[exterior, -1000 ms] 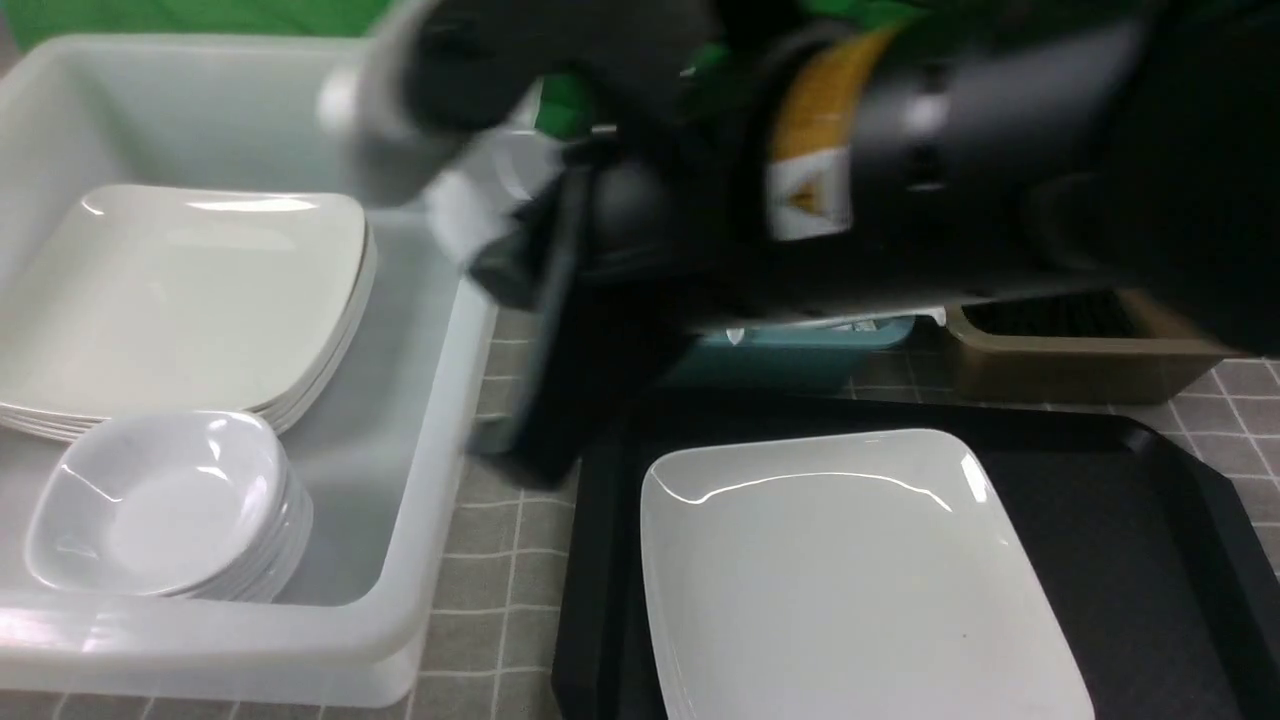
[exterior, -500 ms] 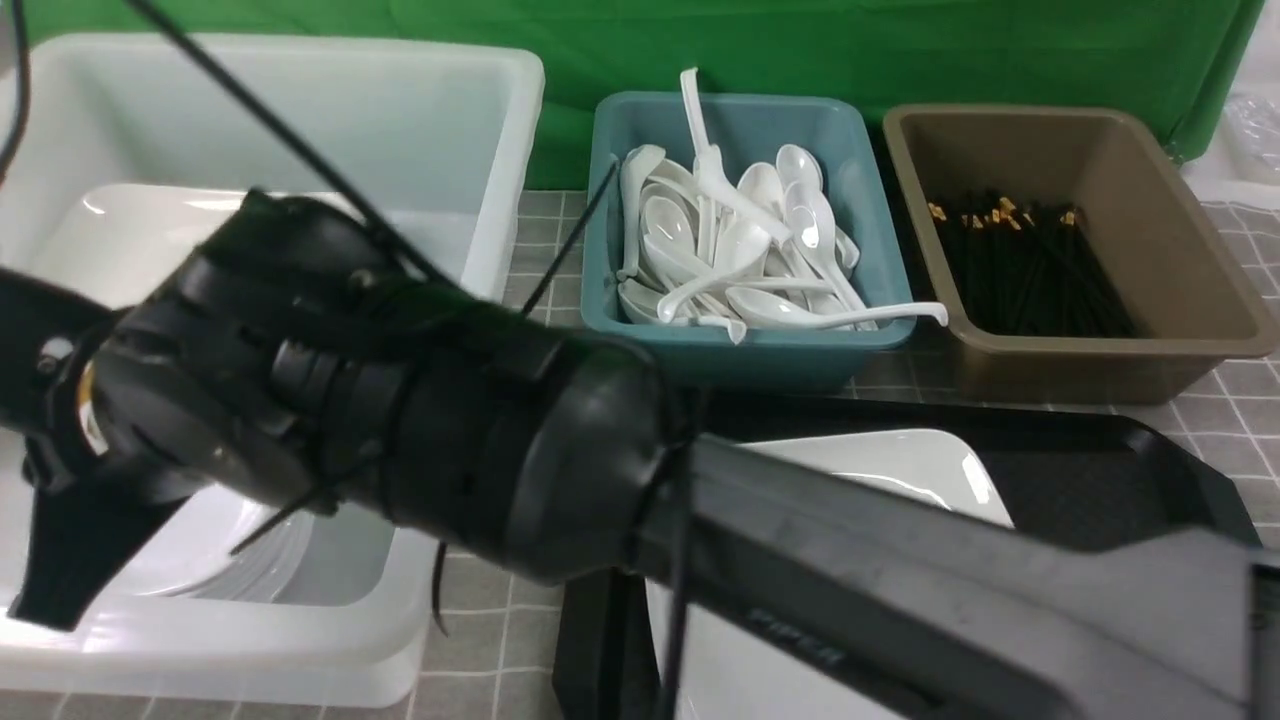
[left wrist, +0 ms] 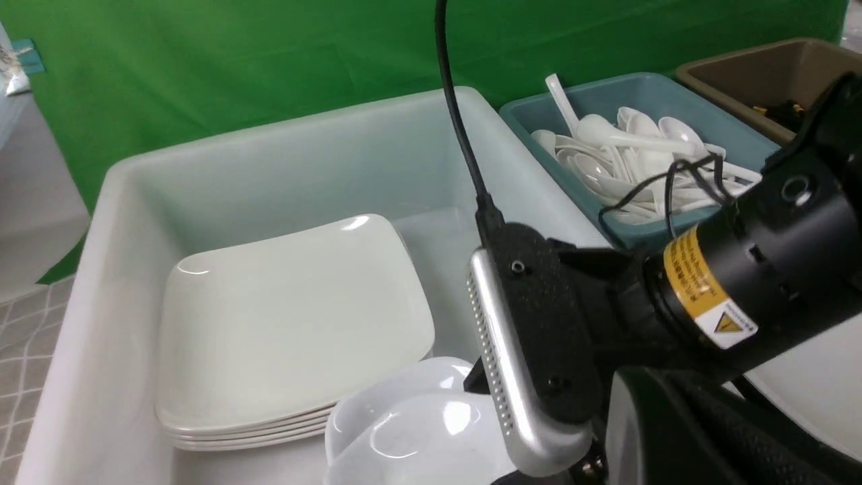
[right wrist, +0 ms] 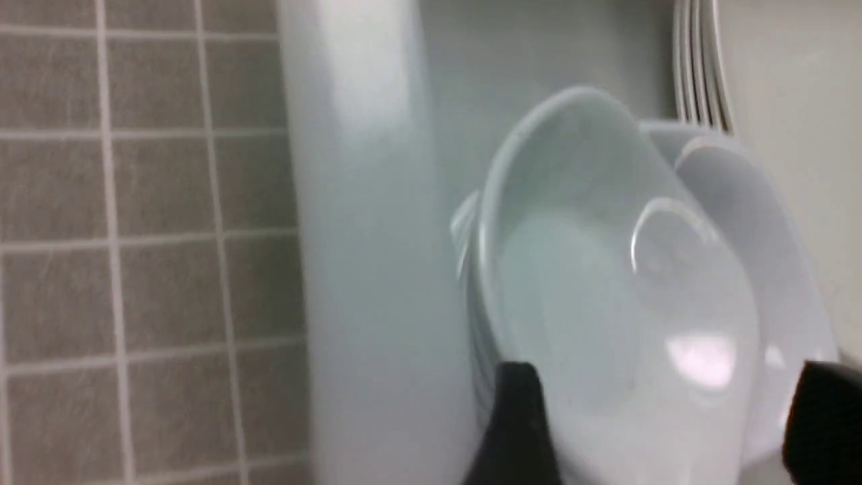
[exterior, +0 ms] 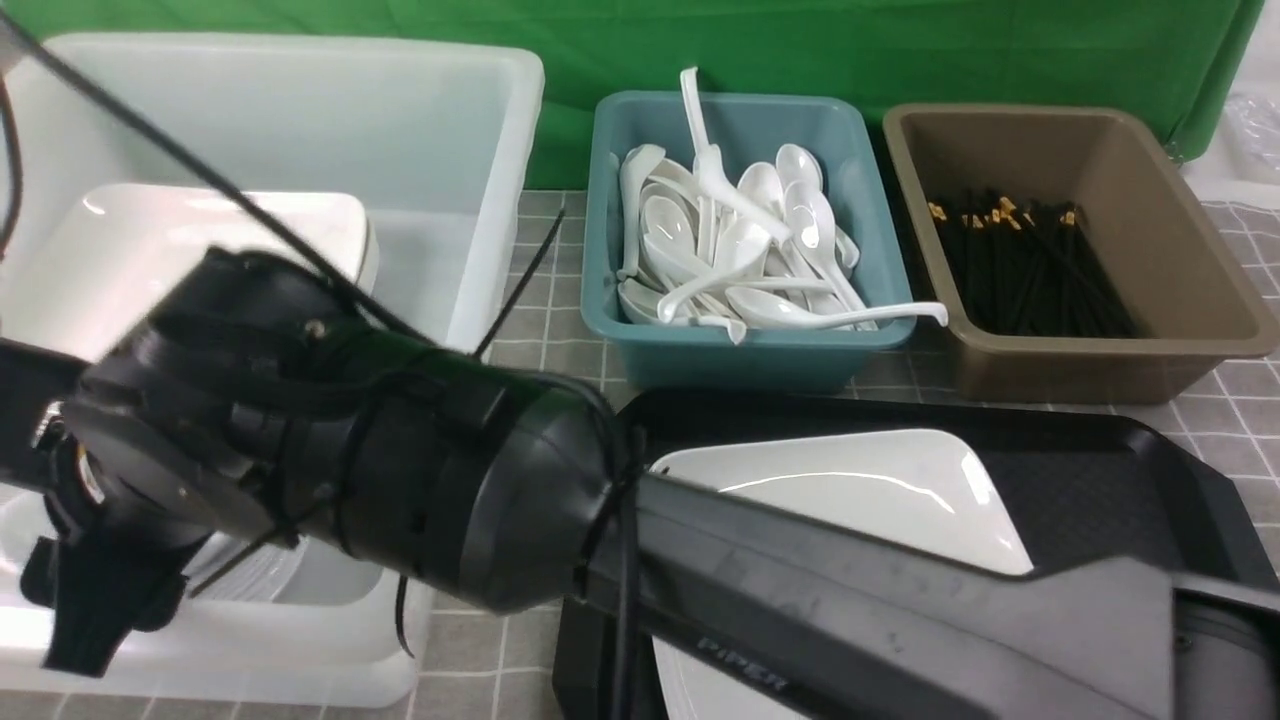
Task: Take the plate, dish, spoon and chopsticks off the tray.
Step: Use the right arm to put the small plate into the large storage box on the left, then use the left arm to grab a plate from the dinner plate
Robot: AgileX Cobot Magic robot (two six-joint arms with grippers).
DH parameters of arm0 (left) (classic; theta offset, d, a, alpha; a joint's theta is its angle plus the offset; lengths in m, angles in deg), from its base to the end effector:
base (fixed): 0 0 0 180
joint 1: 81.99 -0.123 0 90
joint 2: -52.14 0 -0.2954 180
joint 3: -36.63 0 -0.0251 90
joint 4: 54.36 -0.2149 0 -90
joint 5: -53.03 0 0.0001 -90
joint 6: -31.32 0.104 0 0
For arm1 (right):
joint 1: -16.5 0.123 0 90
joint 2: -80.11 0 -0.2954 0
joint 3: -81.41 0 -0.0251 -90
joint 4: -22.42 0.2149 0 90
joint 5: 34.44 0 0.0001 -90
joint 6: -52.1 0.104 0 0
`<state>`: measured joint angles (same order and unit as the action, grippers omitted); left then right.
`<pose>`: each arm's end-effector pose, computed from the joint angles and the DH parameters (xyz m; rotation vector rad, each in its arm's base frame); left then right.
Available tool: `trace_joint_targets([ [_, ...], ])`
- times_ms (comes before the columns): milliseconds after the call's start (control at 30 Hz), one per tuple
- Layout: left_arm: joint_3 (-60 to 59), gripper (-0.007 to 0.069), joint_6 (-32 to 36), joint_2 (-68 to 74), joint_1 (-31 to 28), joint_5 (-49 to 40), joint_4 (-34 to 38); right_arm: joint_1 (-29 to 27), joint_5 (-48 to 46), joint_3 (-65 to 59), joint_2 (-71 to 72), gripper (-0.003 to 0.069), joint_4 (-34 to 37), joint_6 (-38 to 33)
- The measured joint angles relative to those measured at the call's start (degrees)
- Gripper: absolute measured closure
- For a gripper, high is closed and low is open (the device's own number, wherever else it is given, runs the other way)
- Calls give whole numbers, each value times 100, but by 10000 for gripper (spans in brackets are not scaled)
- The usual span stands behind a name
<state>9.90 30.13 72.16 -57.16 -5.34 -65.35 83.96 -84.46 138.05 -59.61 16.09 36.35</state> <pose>-0.0283 0.0317 0.3636 0.3517 1.7898 -0.1002 0.2042 0.4690 0.2941 -1.5826 1.7219 0.3207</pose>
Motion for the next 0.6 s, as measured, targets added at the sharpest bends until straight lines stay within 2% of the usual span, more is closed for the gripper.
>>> trace_joint_targets([
  [100, -23, 603, 119, 101, 0, 71, 147, -11, -881, 2, 281, 153, -88, 0],
  [200, -24, 603, 297, 352, 0, 368, 333, -73, -1682, 2, 697, 298, -302, 12],
  [333, -24, 603, 776, 937, 0, 681, 905, -378, -1687, -360, 1345, 525, -465, 362],
  [400, -24, 603, 1208, 1295, 5, 709, 1362, -627, -1687, -879, 1792, 602, -505, 631],
  [433, -24, 603, 1208, 1333, 5, 709, 1419, -627, -1687, -879, 1849, 602, -505, 631],
  [500, -24, 603, 1832, 1844, 126, 709, 2117, -1002, -1687, -1986, 2794, 632, -554, 992],
  [600, -24, 603, 2238, 2393, 495, 709, 2311, -1314, -1683, -3297, 3845, 633, -586, 1400],
])
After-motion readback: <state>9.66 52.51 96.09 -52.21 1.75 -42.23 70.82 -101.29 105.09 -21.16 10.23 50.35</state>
